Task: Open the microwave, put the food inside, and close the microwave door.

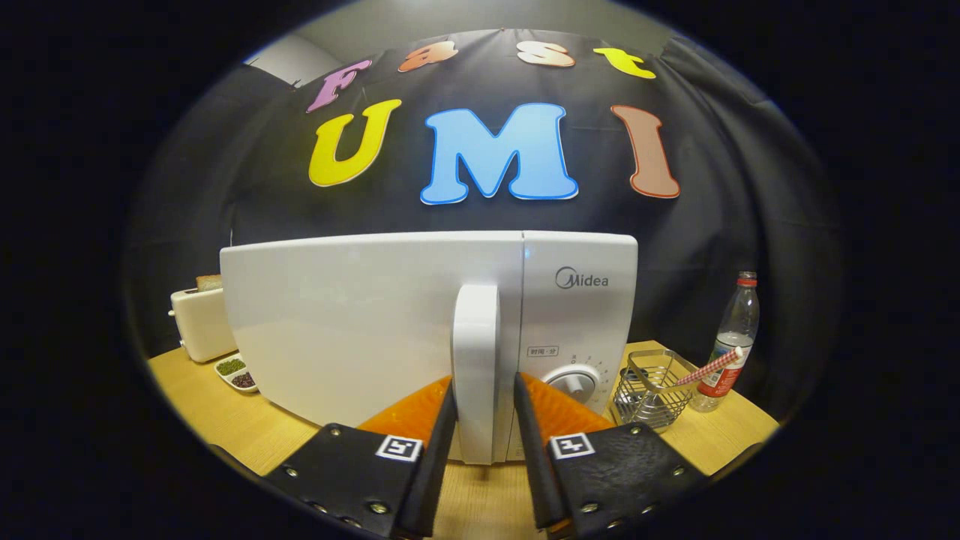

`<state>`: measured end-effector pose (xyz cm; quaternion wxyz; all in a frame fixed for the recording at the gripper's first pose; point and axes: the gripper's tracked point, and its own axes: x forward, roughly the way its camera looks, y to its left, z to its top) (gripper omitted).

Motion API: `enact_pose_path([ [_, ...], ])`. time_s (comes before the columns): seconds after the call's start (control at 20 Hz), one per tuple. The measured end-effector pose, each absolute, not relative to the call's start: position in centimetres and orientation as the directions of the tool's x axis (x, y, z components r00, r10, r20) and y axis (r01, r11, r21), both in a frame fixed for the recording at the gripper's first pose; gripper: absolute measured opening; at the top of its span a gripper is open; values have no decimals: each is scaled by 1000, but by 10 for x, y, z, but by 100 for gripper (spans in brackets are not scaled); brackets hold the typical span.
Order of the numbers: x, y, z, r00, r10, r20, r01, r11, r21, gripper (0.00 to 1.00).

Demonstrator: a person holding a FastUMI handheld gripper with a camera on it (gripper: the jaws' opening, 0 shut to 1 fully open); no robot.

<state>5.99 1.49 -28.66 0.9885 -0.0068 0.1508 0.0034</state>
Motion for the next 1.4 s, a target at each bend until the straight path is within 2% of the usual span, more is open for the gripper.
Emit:
enact_pose_path([
  [0.05, 61, 15, -286, 955, 0, -296, -6, 1000, -19, 30],
  [0.1, 60, 14, -287, 955, -9, -297, 3, 1000, -19, 32],
  [0.15, 61, 14, -286, 954, -18, -299, 14, 1000, -16, 28],
  [0.35, 57, 17, -285, 954, -31, -299, 17, 999, -49, 28],
  [0.45, 58, 16, -286, 952, -28, -306, 11, 998, -58, 22],
  [0.55, 54, 18, -283, 947, -29, -321, 16, 999, -44, 22],
  [0.6, 57, 15, -286, 946, -34, -322, 24, 999, -36, 13],
  [0.9, 53, 16, -284, 947, -41, -319, 30, 999, -41, 13],
  [0.95, 53, 17, -285, 947, -43, -318, 37, 999, -25, 8],
  [1.05, 42, 18, -283, 947, -56, -317, 39, 998, -58, 8],
  [1.4, -27, 50, -272, 937, 50, -346, -73, 996, -52, 8],
])
